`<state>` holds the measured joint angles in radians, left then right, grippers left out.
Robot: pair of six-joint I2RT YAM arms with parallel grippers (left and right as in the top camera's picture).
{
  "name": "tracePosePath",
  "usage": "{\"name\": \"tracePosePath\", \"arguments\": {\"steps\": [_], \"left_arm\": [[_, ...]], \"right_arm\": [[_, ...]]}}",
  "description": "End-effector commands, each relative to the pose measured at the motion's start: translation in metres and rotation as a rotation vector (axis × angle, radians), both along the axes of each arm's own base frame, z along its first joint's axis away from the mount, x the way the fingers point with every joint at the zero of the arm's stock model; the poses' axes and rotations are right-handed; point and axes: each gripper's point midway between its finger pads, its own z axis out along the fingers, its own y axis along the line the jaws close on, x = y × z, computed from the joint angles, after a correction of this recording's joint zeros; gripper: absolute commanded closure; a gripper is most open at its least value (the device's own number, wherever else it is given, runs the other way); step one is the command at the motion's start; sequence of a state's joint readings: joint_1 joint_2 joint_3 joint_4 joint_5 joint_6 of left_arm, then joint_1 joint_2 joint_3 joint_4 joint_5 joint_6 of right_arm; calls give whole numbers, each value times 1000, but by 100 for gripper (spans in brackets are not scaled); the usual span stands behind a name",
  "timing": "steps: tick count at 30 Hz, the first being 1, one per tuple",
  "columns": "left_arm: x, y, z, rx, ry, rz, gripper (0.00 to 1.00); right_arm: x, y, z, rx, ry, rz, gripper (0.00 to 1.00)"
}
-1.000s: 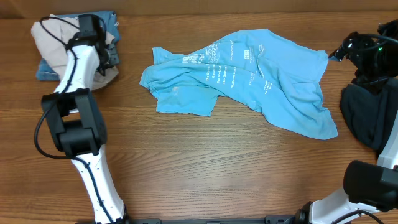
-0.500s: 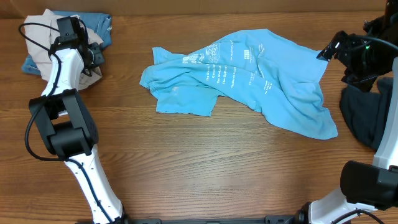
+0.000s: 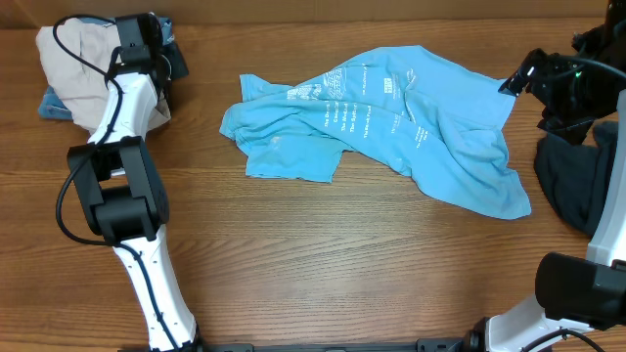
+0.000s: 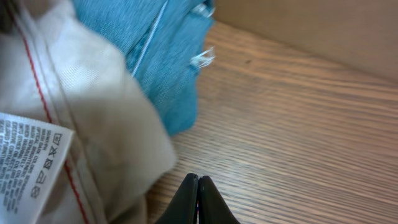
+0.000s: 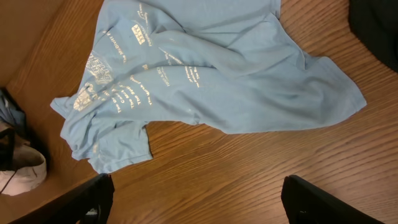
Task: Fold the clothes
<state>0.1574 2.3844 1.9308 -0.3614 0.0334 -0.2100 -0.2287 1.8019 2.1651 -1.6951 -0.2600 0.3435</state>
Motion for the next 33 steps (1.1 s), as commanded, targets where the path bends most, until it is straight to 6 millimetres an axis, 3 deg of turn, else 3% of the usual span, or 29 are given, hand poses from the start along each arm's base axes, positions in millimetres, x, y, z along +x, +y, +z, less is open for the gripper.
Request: {"name": "tracePosePath", "arguments": {"steps": [1,5,8,12,16,19,23,25,27,30,33], "left_arm": [[0,18,-27,5,30,49,95],[-6,30,-48,15,69,79,96],[-10,48,-50,24,72,114,96],[-28,95,-53,39,102,240,96],[-39,123,-53,-32,89,323,95],[-36,131,-48,-47,57,358,92],[-22,124,-32,-48,12,345,80],[-12,114,-15,-60,0,313,71],[-5,104,5,-84,-10,273,56],[5,78,63,-154,-50,166,41],[-3,51,140,-234,-105,65,41]], "right_arm": [[-2,-1,3,-12,-9,-2,9],[-2,-1,3,-11,-9,-3,9],[-2,-1,3,-11,-9,-3,9],[-2,-1,3,-12,-10,-2,9],[-2,-1,3,-11,-9,-2,9],[-2,-1,3,-11,-9,-2,9],[-1,6,3,-12,-9,19,9],[-1,9,3,-26,-6,27,9],[-1,0,1,-77,11,-49,9],[-1,-6,8,-100,-16,-88,9],[-6,-9,30,-133,-97,-100,0]]}}
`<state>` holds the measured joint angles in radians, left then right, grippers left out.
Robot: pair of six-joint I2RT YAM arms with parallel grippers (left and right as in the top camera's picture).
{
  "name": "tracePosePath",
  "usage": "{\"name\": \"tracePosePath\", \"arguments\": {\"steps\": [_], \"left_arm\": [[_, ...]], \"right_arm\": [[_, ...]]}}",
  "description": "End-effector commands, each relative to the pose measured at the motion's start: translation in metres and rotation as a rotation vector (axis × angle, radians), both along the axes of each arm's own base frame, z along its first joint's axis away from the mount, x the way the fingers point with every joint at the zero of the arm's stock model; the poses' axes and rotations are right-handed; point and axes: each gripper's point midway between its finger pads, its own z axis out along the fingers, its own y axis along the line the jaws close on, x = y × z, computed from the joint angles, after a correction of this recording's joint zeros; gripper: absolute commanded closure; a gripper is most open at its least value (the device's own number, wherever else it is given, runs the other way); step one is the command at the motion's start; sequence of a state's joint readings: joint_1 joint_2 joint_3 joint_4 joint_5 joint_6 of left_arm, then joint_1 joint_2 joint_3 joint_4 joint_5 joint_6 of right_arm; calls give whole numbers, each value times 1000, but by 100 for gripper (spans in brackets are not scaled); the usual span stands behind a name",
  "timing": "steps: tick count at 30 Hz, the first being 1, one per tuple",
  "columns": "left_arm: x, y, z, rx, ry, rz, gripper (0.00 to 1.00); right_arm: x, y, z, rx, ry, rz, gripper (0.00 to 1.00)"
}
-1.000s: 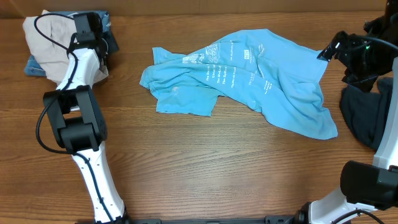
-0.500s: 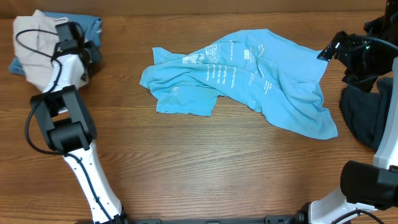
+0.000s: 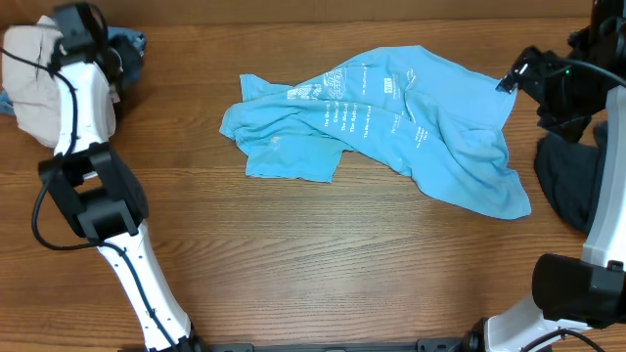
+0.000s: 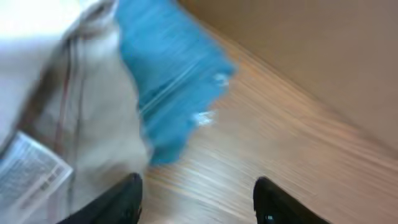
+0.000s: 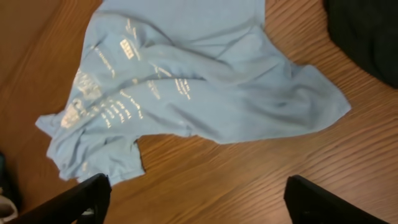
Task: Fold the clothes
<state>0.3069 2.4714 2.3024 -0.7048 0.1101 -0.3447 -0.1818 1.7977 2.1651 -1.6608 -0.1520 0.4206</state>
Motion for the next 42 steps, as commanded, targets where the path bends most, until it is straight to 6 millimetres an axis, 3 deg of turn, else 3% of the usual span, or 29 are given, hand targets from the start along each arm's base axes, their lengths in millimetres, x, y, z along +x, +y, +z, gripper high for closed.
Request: {"name": "tracePosePath", "arguments": {"steps": [1,3,4,5,7,9,13,15,17,21,23,25,26,28,33,35,38,42], "left_arm": [[0,-39,116,-84,-173,-147,40],[-16,-56,158,-119,-205,-202,37],[-34,-73,188,-148,-224,-252,35],[-46,-87,203,-161,-232,-297,34],[-68,-107,227,-156,-232,-360,36],[-104,-128,250,-112,-199,-399,37],[-188,-181,298,-106,-163,-483,22],[-230,-208,309,-102,-135,-552,13],[-269,-233,314,-121,-93,-611,13],[-308,-280,325,-93,-106,-727,13],[-324,-298,311,-63,-36,-713,12],[-330,-298,286,-7,59,-634,12],[-339,-299,260,16,151,-576,12],[-348,-300,232,30,236,-512,13],[-320,-315,161,-13,282,-443,0],[-313,-312,102,-97,379,-428,0],[-309,-294,63,-141,431,-374,0],[-316,-295,47,-234,460,-503,0]], "right_arm": [[-14,-6,35,-57,-110,-39,0],[-22,-5,46,-62,-140,-41,0],[-29,-5,50,-64,-146,-43,0],[-32,-5,51,-67,-144,-44,0],[-40,-6,52,-81,-128,-51,0],[-44,-6,55,-86,-134,-49,0],[-56,-4,70,-95,-185,-51,0],[-64,-4,79,-120,-216,-36,0],[-68,2,84,-97,-235,-24,0],[-69,6,82,-77,-234,-10,0],[-71,-1,70,-106,-189,-25,0],[-72,-3,58,-121,-148,-6,0],[-74,-3,48,-119,-112,-2,0],[-75,-3,35,-110,-71,-1,0],[-71,-9,28,-107,-62,-27,0],[-75,-14,26,-105,-46,-45,0],[-75,-19,26,-105,-47,-60,0],[-67,-20,30,-104,-85,-69,0]]}}
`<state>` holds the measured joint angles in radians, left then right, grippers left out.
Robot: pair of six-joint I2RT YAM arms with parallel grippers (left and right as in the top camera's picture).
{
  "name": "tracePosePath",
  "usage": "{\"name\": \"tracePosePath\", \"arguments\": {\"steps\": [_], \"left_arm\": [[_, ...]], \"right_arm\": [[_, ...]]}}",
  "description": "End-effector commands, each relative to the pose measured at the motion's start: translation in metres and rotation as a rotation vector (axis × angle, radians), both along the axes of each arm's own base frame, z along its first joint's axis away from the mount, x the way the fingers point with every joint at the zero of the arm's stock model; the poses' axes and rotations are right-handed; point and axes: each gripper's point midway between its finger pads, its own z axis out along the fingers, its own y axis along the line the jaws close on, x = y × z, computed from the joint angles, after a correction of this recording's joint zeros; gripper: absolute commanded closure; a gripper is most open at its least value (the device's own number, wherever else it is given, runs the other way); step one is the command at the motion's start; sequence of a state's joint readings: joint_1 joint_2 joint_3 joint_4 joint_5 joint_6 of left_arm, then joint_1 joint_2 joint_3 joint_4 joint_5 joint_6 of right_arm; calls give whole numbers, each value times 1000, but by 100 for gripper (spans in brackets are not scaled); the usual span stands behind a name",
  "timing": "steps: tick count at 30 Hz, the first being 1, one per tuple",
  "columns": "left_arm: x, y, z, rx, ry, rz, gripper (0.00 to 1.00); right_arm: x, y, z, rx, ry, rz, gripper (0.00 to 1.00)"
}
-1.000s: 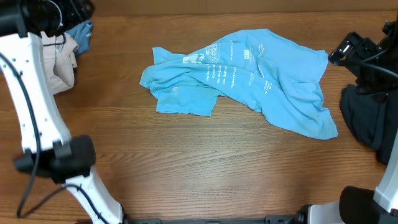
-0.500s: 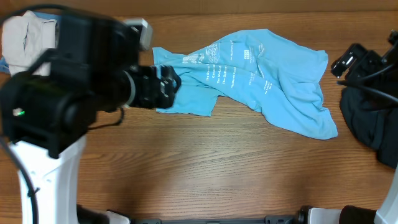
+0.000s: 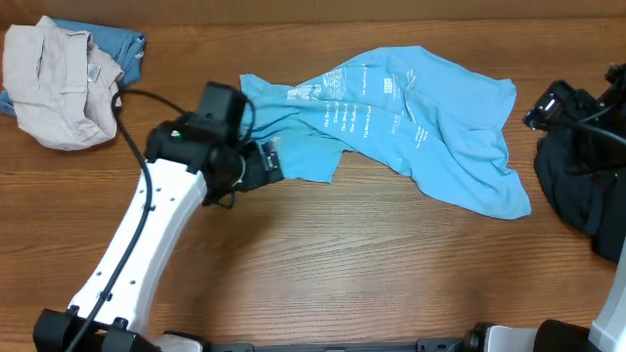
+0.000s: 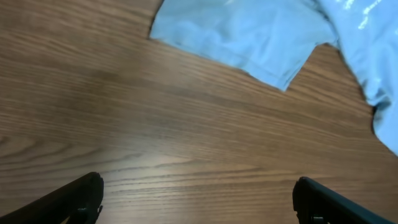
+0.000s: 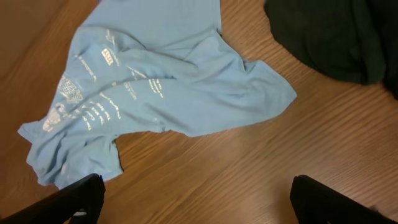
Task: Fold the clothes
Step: 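Reach the left gripper to the T-shirt's left sleeve and grasp it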
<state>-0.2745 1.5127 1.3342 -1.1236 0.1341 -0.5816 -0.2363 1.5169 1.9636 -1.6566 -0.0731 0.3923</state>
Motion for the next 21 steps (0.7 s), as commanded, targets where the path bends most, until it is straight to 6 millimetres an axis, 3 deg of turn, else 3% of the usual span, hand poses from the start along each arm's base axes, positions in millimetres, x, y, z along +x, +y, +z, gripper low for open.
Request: {"name": "tracePosePath", "arguments": {"steps": [1,5,10,17,21], "left_arm": [[-8,-10,-5,-104,14,-125,0],[-8,-19,-15,-83,-10,-175,0],[0,-41,-43,-192,-68,-195,0],[37,-23,-57,-108,-189,-164,4],[50,0,-75,-42,-175,-110,6]], "right_arm": [[3,-3,2,-4,-19,-11,0],[1,-3,-7,2,11,-11,0],[-2,-2,-38,23,94,-11,0],[3,4,-42,60,80,5,0],[2,5,-42,64,83,6,0]]}}
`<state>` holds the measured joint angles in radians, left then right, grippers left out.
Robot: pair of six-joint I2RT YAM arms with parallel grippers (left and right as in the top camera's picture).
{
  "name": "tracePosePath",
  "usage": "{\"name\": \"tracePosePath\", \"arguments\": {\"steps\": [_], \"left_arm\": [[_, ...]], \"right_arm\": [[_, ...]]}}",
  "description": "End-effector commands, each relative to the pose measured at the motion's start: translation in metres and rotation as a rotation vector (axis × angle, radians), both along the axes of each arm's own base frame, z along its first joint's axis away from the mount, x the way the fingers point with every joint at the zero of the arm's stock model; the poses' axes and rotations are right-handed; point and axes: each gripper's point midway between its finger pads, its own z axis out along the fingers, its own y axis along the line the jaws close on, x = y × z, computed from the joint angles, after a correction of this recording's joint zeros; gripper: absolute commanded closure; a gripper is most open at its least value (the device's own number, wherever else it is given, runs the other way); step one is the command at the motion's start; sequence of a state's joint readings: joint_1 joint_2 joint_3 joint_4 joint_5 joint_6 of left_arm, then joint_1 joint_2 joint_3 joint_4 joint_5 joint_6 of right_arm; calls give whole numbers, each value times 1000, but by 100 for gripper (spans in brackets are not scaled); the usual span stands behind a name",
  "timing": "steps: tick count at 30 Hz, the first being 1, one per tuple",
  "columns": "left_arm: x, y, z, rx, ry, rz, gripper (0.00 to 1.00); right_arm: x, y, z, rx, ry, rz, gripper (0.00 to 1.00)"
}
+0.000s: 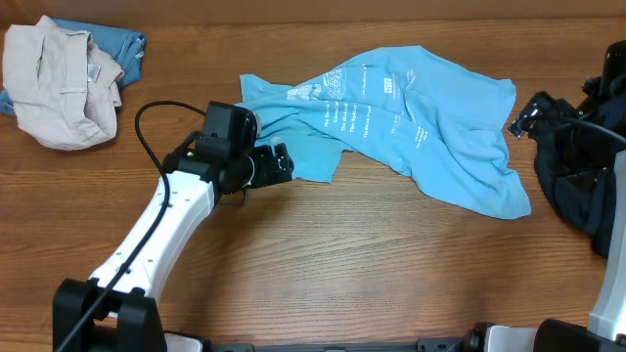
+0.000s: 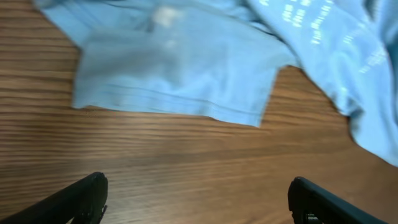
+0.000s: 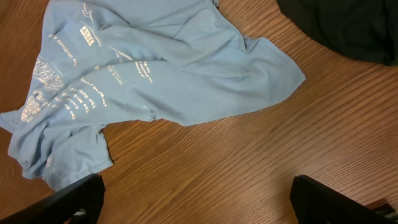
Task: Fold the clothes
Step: 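Reach the left gripper to the T-shirt's left sleeve and grasp it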
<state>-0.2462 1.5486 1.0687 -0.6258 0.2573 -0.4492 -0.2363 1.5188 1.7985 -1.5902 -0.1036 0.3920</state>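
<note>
A light blue T-shirt (image 1: 391,108) with white print lies crumpled across the middle of the wooden table (image 1: 323,264). Its near sleeve (image 2: 180,81) fills the top of the left wrist view, and the whole shirt (image 3: 155,81) shows in the right wrist view. My left gripper (image 1: 277,163) hovers open at the sleeve's front edge, with bare wood between its fingers (image 2: 81,196). My right gripper (image 1: 523,112) stands open at the shirt's right edge, above the table, holding nothing.
A beige garment (image 1: 59,68) over a blue one (image 1: 122,44) is heaped at the back left corner. A dark garment (image 1: 577,176) lies at the right edge, also at the top of the right wrist view (image 3: 342,25).
My left gripper has moved a little right and closer to the shirt's sleeve edge. My right gripper has shifted slightly left toward the shirt. Both stay open and the shirt lies unchanged.
My left gripper was shut at the heap of beige and blue clothes in the back left corner. Then it was open there. Later it stood open near the blue shirt's left sleeve, and now at that sleeve's edge. The right gripper stayed open near the shirt's right side.
</note>
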Motion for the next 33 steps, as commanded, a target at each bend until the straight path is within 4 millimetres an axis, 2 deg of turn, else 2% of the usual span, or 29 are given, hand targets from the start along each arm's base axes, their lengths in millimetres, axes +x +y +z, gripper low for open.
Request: {"name": "tracePosePath", "arguments": {"steps": [1,5,10,16,22,24,28,33], "left_arm": [[10,25,-29,78,30,24,7],[16,26,-59,52,83,3,13],[34,26,-66,83,10,-46,12],[39,31,-93,124,32,-57,11],[51,29,-93,126,-21,-73,13],[54,28,-91,122,-34,-72,25],[48,29,-94,123,-11,-74,60],[41,30,-97,126,25,-67,96]], "right_arm": [[0,1,1,13,-8,-6,0],[0,1,1,13,-7,-6,0],[-4,1,0,17,8,-6,0],[-10,3,-2,21,33,-2,0],[-14,4,-3,26,53,-2,0],[-17,5,-4,29,62,-2,0],[-16,4,-4,33,62,-22,0],[-14,-27,-2,43,38,-248,0]]}}
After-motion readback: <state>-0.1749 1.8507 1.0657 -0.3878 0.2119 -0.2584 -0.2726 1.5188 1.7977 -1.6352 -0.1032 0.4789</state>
